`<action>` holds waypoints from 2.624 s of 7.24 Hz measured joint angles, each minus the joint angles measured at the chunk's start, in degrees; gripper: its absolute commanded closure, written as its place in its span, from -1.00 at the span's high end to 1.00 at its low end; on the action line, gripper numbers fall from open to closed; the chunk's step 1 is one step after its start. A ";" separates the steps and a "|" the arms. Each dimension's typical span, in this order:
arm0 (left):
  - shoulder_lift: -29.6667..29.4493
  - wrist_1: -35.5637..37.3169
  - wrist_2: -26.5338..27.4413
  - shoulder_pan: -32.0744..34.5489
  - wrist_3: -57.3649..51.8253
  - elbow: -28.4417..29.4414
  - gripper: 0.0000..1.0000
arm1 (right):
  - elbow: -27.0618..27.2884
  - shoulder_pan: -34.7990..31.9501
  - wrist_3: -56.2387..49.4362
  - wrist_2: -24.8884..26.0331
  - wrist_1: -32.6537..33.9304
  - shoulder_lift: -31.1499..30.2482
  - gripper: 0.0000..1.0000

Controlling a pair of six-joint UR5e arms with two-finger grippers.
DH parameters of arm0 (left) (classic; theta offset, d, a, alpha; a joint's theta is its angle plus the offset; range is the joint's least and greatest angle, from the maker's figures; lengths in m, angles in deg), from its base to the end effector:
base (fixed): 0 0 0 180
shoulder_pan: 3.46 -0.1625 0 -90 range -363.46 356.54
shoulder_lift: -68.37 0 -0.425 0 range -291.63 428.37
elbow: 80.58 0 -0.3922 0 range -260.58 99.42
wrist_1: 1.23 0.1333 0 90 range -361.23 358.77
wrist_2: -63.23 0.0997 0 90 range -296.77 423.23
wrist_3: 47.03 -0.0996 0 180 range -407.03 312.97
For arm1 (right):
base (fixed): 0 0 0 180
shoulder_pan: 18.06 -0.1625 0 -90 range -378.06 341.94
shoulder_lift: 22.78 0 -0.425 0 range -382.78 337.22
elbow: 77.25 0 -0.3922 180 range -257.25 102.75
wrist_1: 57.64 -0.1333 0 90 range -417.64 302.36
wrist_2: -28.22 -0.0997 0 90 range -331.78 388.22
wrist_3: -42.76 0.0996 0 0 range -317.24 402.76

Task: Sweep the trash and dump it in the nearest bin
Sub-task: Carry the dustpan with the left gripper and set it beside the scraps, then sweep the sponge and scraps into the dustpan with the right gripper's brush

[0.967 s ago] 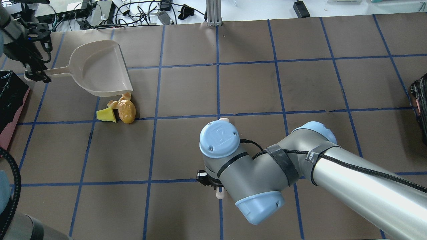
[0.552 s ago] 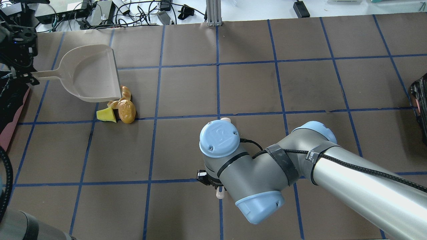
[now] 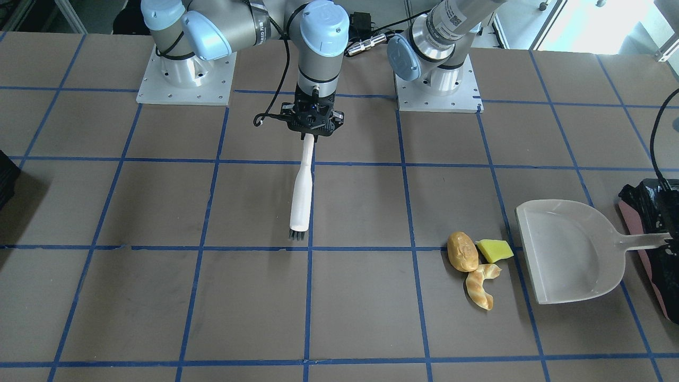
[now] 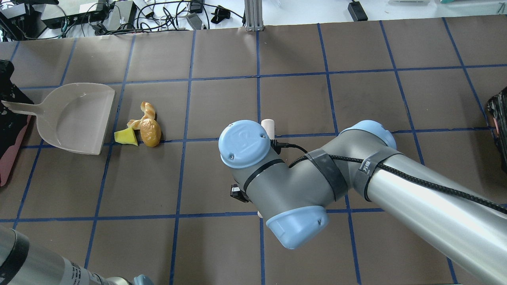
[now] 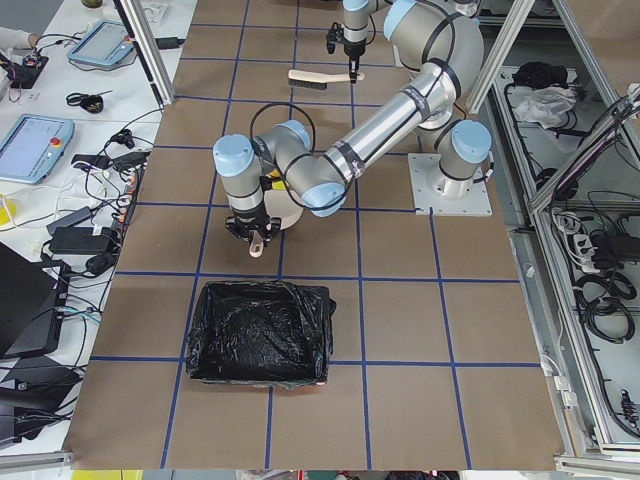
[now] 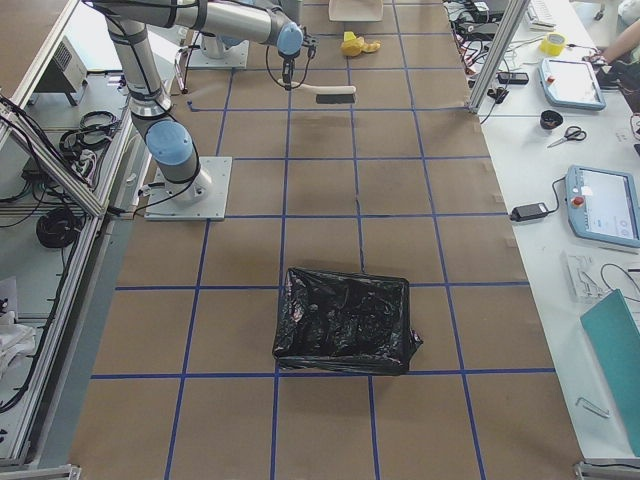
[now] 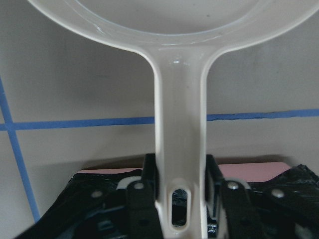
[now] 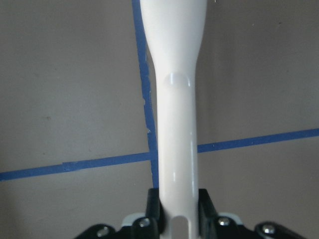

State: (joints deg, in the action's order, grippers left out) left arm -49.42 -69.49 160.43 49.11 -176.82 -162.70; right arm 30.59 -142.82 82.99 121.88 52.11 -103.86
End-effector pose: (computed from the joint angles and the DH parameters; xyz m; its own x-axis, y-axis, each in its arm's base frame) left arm 0.3111 -0.6052 0.3093 0.0359 0.9978 0.0556 0.9923 -0.0422 0.1167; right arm 0.3910 -0.3408 0.2949 -0.9880 0.0874 0.1272 0.0946 0.9941 0.0523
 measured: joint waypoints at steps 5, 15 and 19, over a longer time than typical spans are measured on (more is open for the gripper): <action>-3.73 2.67 0.52 -1.06 1.15 -0.57 -1.00 | -33.89 -7.89 6.50 1.62 -21.54 21.94 -1.00; -2.72 6.92 -0.06 -0.38 2.61 -5.87 -1.00 | -61.66 -14.16 29.75 -10.00 -21.01 42.32 -1.00; -2.63 7.00 -0.06 0.18 2.69 -5.81 -1.00 | -64.16 -14.20 34.22 -13.28 -15.96 45.52 -1.00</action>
State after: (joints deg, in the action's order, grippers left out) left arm -52.05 -62.49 160.37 49.29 -174.13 -168.51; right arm -33.58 -157.02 117.22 108.60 36.15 -58.34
